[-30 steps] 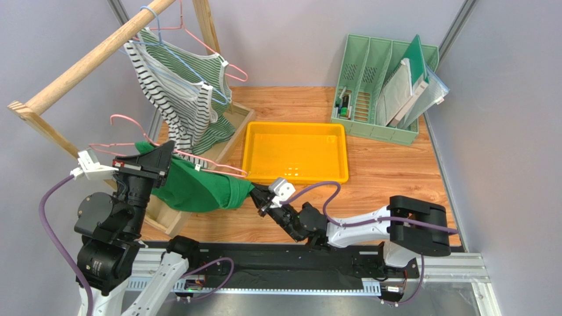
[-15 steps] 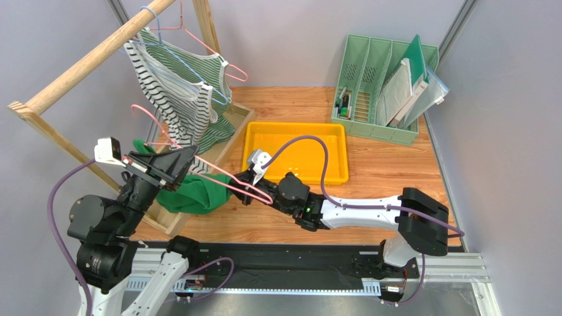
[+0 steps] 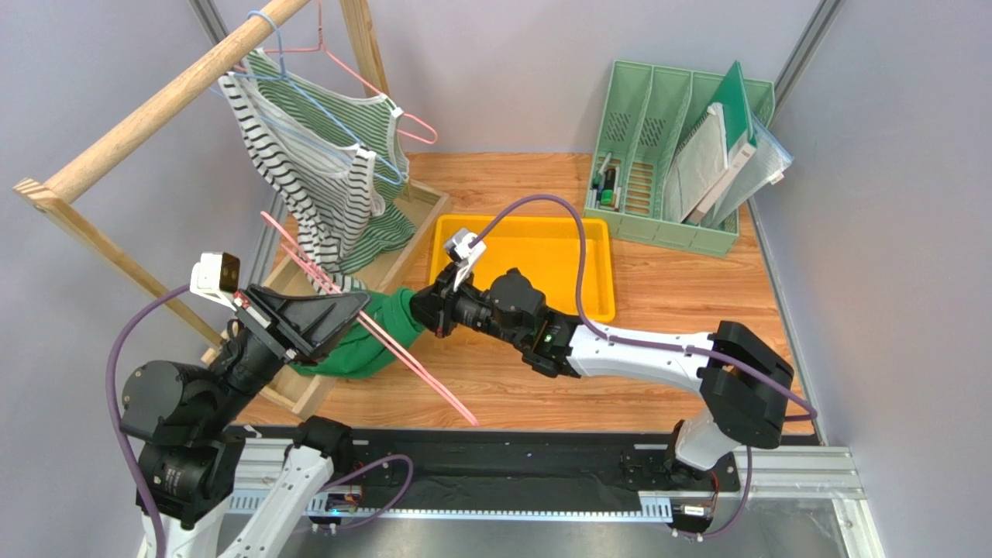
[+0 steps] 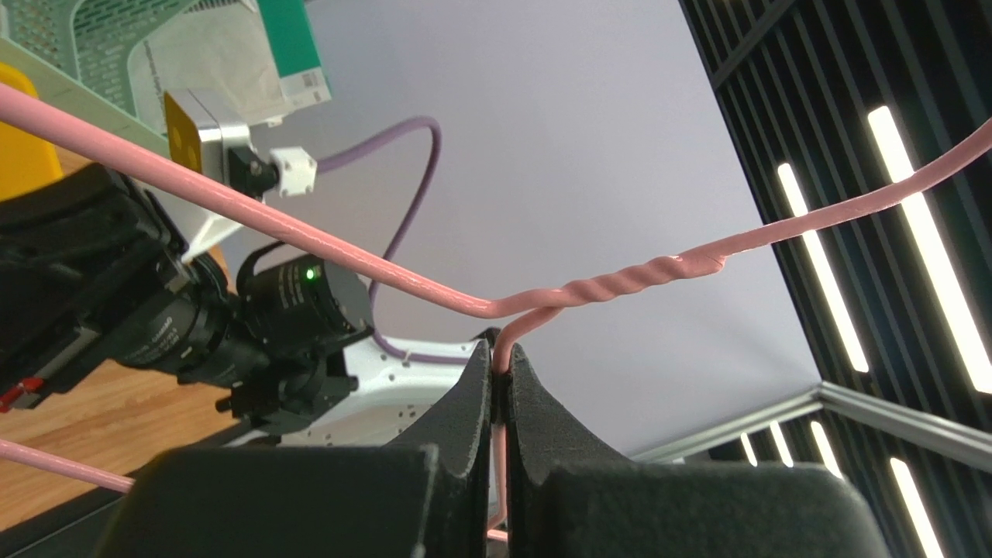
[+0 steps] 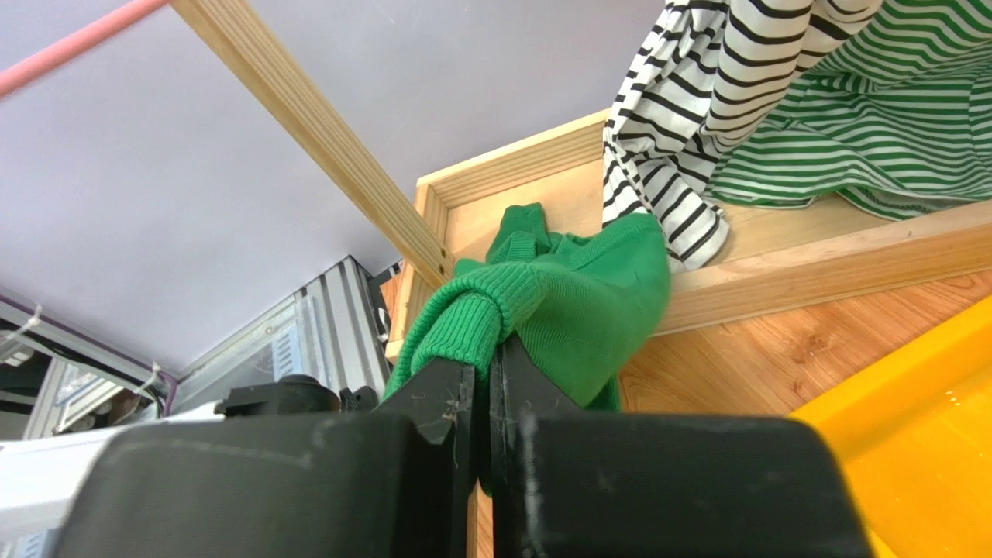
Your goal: Remove the tank top from the hanger
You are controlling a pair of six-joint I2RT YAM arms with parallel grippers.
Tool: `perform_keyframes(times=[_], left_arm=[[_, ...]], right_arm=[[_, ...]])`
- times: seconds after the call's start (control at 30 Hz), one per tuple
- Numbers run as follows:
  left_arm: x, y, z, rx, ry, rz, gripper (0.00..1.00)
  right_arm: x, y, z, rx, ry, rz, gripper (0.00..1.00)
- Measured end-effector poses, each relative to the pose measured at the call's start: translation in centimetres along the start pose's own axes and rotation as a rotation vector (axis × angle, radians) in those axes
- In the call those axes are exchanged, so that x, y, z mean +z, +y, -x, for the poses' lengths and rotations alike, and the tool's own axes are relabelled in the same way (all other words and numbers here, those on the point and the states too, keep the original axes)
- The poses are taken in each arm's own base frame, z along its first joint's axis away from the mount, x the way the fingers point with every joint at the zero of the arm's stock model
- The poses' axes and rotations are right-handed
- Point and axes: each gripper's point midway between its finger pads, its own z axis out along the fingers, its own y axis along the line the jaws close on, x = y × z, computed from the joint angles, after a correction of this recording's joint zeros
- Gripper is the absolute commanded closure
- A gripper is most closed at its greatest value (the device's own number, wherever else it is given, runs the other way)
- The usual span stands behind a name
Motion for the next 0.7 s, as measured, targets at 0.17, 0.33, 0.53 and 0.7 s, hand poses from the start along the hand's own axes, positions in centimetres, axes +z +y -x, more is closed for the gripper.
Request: perform_keyframes(times=[0.17, 0.33, 0.53, 0.7], left_arm=[[-0.6, 0.1, -1.0, 0.041, 0.048, 0.008, 1.00], [-2.5, -0.8, -1.6, 0.189, 0.056, 0.028, 1.00], [-5.3, -1.2, -1.1, 0.414, -0.017, 0.045, 1.00], [-7.1, 0.3, -0.1, 0.536, -0.092, 0.117, 1.00]], right_arm=[[1.0, 0.6, 1.8, 0.007, 0.005, -0.008, 1.00], [1.7, 0.3, 6.6, -0.024, -0.034, -0.066, 1.00], [0.3, -2.9, 14.3, -0.103, -0.122, -0.172, 1.00], [-1.7, -4.5, 21.4, -0.175, -0.212, -0.235, 1.00]])
